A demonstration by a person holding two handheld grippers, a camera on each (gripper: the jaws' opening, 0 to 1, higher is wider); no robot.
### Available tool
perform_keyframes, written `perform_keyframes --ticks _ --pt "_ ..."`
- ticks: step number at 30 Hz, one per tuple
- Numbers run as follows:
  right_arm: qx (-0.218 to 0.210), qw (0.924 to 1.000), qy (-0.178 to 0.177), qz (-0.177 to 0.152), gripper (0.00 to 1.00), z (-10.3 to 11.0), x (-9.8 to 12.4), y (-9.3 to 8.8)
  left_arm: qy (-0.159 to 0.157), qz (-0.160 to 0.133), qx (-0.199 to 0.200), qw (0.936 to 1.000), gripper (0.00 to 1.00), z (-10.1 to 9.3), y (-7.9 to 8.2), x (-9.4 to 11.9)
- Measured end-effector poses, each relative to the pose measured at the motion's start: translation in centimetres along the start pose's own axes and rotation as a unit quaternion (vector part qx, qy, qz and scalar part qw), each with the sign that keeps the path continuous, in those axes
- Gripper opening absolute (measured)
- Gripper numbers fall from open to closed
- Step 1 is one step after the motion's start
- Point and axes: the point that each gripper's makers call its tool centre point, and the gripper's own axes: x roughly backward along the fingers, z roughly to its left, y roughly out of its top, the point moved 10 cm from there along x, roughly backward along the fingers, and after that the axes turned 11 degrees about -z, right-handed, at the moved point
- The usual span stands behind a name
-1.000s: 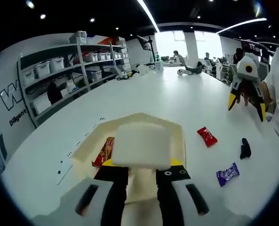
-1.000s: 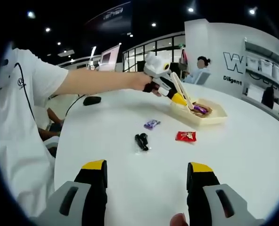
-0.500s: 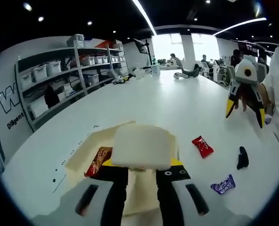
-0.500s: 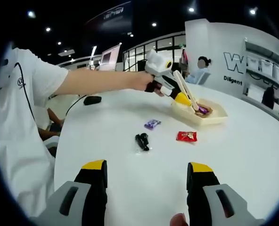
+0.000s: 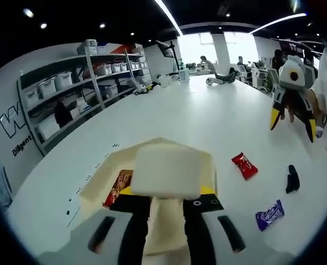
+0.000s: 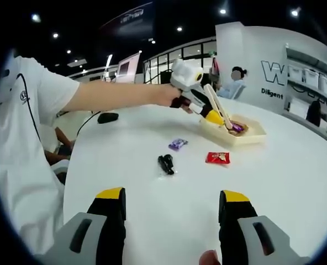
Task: Place the target food into the container with the food tongs after gripping and lifting it, then release it inside without dropping or visibly crushing the food.
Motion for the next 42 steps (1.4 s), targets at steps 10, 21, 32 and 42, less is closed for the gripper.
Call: perform_keyframes --ticks 10,21,32,42 --pt "-0.001 1.0000 0.000 0.001 0.66 0.1 0.1 -0.1 0.005 0.003 -0.010 0.9999 0.21 0.0 0.1 -0.1" --pt "-0.001 1.0000 0.000 -0.002 0.66 0.2 0.1 -0.1 0.008 0.006 -0.014 0.9999 0.21 -0.1 0.3 0.3" --pt "0.002 1.0000 0.000 -0.004 0.66 0.3 0.1 0.2 0.007 -0.033 -0.007 0.9994 0.21 -2.0 2.5 3.0" --pt "0.006 1.0000 0.004 -0.004 0.66 0.6 -0.1 0.4 -0.003 -0.063 0.000 0.9980 0.20 -5.2 3.6 7.2"
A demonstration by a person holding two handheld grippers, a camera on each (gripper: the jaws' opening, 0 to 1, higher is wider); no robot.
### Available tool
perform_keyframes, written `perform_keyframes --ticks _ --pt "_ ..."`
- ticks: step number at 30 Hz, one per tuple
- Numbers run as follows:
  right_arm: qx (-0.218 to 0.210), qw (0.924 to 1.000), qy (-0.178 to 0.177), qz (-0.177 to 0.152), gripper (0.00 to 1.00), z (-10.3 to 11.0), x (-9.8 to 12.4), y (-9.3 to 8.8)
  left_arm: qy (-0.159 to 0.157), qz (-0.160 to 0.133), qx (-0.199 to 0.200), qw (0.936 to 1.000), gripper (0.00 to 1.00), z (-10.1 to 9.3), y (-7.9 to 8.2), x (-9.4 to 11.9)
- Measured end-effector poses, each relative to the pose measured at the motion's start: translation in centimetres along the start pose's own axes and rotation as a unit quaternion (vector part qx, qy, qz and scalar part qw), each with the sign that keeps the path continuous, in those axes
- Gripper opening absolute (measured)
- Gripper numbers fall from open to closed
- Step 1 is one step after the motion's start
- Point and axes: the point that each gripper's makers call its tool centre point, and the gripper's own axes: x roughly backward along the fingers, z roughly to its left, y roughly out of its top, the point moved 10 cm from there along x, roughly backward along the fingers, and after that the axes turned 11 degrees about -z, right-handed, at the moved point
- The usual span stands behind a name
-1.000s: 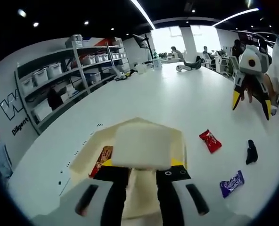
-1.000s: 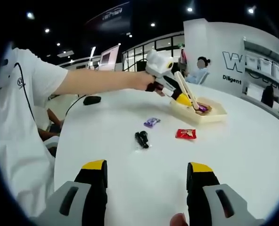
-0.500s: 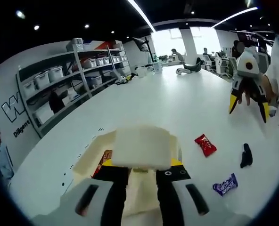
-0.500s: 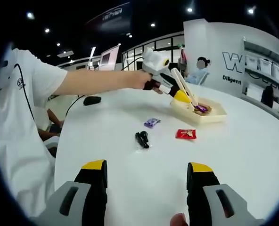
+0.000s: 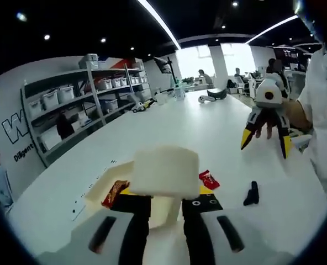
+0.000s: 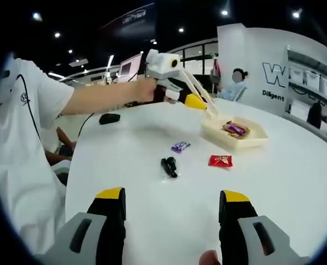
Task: Place the target food into the container with the food tongs after gripping and lifting it, then release it inside without dropping or visibly crushing the food.
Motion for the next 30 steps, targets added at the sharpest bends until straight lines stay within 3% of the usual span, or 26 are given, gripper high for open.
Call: perform_keyframes --ticks 15,30 --pt "0.005 1.0000 0.003 -0.001 0.66 0.5 -0.2 0.3 -0.024 0.016 0.019 0.9994 0.20 -4.3 -1.5 3.2" --pt "0.002 1.0000 0.002 -0.002 0.66 0.6 0.1 0.0 -0.053 0.035 0.063 0.9960 0.19 -7.1 -2.6 3.6"
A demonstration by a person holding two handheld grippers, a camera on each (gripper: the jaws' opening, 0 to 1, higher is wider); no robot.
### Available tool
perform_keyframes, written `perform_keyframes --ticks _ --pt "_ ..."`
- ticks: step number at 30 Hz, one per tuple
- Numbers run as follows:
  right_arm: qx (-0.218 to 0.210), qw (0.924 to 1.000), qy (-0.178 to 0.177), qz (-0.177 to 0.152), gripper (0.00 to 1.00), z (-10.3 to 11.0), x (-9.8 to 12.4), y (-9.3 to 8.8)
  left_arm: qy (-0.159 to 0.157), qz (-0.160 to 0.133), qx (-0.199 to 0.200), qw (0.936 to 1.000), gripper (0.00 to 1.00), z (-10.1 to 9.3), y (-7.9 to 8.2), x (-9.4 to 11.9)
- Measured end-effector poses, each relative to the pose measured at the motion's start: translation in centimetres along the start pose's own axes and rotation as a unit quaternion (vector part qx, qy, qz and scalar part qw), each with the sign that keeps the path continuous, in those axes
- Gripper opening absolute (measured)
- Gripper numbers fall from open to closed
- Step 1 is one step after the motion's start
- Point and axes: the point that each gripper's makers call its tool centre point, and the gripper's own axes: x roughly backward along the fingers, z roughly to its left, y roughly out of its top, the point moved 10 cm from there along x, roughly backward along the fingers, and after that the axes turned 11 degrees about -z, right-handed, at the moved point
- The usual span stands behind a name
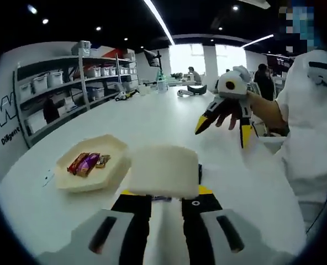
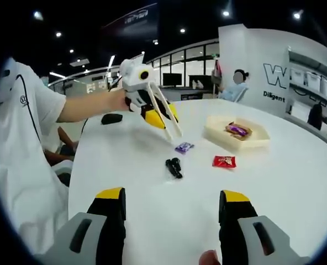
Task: Place the target food into the container with the food tongs after gripping and lifting it, then release it inside without dropping or visibly crushing the food.
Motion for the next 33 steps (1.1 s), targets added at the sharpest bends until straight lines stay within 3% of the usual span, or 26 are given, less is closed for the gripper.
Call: perform_keyframes --ticks 20,33 --pt "-0.003 1.0000 -0.001 -0.001 0.66 0.0 0.2 -0.3 -0.005 0.030 0.066 0.9974 0.19 0.0 -1.4 -0.5" --pt "-0.004 1.0000 0.000 0.001 0.66 0.0 0.1 -0.5 -0.012 0.021 0.071 0.9972 0.20 -0.2 -1.3 -1.8"
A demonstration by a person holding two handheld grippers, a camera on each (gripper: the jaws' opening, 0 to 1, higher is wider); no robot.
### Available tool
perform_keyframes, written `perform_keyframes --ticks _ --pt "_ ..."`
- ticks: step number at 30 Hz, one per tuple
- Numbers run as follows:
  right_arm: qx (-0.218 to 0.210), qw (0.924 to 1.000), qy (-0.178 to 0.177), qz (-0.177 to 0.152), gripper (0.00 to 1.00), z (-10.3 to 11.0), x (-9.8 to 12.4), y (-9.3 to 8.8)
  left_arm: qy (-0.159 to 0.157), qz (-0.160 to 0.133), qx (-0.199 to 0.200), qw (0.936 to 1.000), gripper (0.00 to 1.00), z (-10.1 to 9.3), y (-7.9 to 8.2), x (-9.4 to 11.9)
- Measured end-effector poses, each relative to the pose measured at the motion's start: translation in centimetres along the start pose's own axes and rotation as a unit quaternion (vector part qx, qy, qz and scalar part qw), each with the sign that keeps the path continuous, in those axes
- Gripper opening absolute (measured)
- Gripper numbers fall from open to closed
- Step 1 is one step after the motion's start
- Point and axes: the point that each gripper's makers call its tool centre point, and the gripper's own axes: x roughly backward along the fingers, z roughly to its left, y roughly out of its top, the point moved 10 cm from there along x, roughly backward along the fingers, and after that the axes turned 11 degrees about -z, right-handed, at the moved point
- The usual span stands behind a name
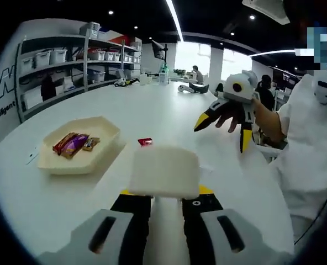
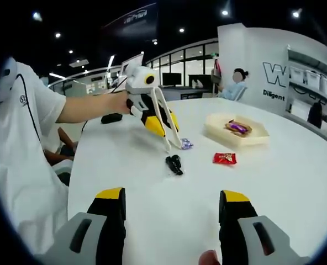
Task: Place the target food into the container with the food tongs after gripping and lifting it, then release it inside without dropping or visibly crushing the food.
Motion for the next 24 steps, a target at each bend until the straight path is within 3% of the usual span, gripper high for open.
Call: perform_keyframes --ticks 9,16,24 --pt "-0.002 1.0000 -0.003 0.000 0.66 0.0 0.2 -0.1 0.006 -0.016 -0.019 0.9997 0.21 0.3 0.7 -0.1" --pt "-0.002 1.0000 -0.003 -0.002 0.66 0.0 0.2 0.0 0.033 -0.026 -0.046 0.9980 0.21 1.1 1.2 1.0" --pt "-0.001 1.0000 -0.001 -0.002 0.66 0.0 0.1 0.0 0.042 -0.003 -0.068 0.9968 0.21 1.3 0.7 0.6"
